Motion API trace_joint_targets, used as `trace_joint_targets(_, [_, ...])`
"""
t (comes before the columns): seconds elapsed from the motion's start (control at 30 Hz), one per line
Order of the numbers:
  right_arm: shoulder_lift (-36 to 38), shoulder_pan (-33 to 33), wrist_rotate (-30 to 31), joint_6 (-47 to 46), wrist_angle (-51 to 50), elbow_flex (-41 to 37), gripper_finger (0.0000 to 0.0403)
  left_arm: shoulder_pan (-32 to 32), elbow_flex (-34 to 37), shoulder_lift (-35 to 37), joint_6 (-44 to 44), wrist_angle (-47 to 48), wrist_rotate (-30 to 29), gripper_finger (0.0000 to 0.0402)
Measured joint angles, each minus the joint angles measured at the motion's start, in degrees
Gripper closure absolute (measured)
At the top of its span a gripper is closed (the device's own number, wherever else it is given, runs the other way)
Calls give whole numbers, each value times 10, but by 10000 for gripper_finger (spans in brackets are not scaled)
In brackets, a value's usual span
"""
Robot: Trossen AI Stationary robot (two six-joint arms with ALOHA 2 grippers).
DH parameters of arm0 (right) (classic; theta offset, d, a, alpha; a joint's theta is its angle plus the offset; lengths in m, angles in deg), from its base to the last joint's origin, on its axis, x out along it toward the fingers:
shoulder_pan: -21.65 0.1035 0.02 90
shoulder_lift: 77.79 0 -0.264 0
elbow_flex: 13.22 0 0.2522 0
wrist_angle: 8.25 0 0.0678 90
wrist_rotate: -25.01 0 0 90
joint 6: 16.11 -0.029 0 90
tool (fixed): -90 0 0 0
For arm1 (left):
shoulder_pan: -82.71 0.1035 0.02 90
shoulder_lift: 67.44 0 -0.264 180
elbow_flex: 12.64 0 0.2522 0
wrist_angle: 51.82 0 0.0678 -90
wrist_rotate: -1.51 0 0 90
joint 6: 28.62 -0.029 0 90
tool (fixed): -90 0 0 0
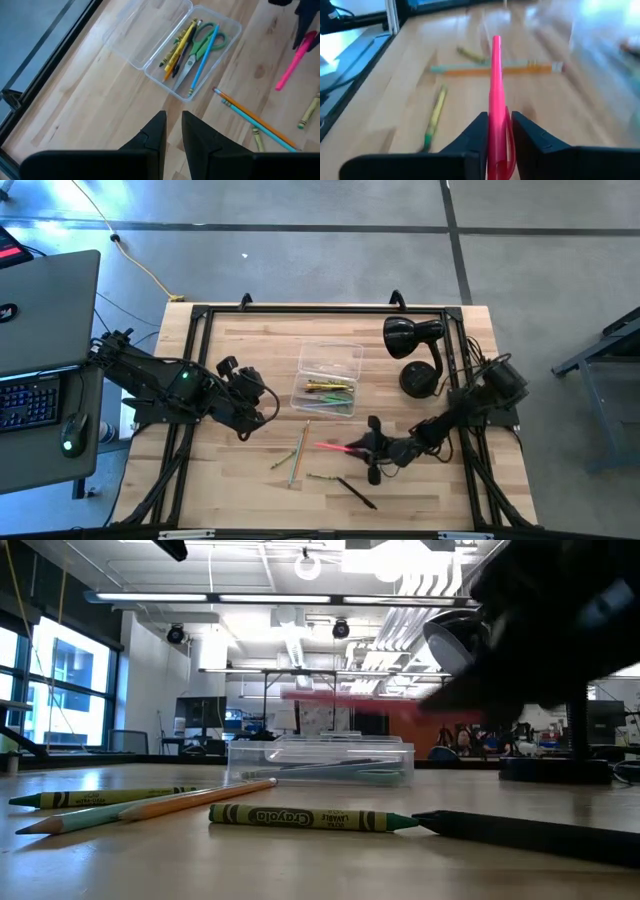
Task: Pick & place school supplies into a supply box
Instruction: Put the pink pen into the transparent supply box, then put the black pen into the transparent supply box
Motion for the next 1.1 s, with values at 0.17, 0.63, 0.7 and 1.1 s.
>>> trace_joint_targets(0.17, [43,-19,104,171,-56,60,355,0,0,0,-1,-8,-12,312])
trace_joint_targets(0.63, [41,-237,-40,79,-428,200,350,0,0,0,0,-20,-6,312])
trace_joint_targets(0.7, [36,-247,-41,80,-429,199,348,0,0,0,0,-19,-6,312])
trace_joint_targets(1.1, [33,-242,-68,100,-428,199,270,0,0,0,-2,-17,-7,312])
